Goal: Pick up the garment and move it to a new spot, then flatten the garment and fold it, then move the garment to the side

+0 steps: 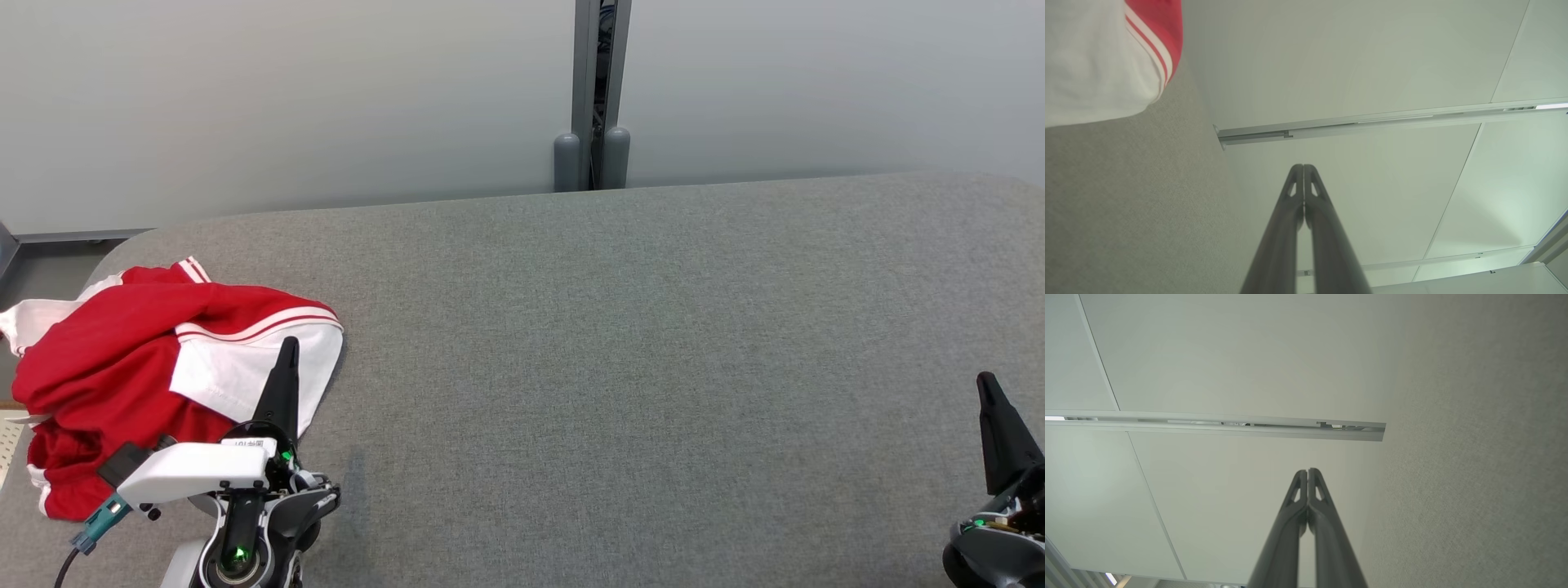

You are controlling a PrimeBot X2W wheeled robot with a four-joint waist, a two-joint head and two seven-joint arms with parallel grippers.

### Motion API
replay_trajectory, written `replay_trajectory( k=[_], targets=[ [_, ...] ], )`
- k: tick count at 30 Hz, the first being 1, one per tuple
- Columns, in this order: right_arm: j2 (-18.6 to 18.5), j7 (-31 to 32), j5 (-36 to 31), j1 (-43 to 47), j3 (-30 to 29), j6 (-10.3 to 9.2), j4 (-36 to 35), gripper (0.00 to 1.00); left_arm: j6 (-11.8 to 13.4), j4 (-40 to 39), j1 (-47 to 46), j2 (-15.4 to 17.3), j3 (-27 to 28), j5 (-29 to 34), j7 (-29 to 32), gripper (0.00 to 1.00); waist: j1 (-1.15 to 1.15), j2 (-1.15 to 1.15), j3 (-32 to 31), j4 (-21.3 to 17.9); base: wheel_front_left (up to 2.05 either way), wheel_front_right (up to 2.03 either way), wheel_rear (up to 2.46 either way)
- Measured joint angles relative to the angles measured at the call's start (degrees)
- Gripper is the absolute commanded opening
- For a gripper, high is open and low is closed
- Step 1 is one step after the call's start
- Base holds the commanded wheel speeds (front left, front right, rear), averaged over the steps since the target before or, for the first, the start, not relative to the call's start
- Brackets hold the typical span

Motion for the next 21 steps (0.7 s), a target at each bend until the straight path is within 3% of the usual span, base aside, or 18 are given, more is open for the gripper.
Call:
replay_trajectory(
  k=[21],
  targets=[
    [0.00, 0.00, 0.00, 0.00, 0.00, 0.00, 0.00, 0.00, 0.00, 0.00, 0.00, 0.01, 0.00, 0.00, 0.00, 0.00, 0.00, 0.00, 0.00, 0.00, 0.00, 0.00, 0.00]
  ],
)
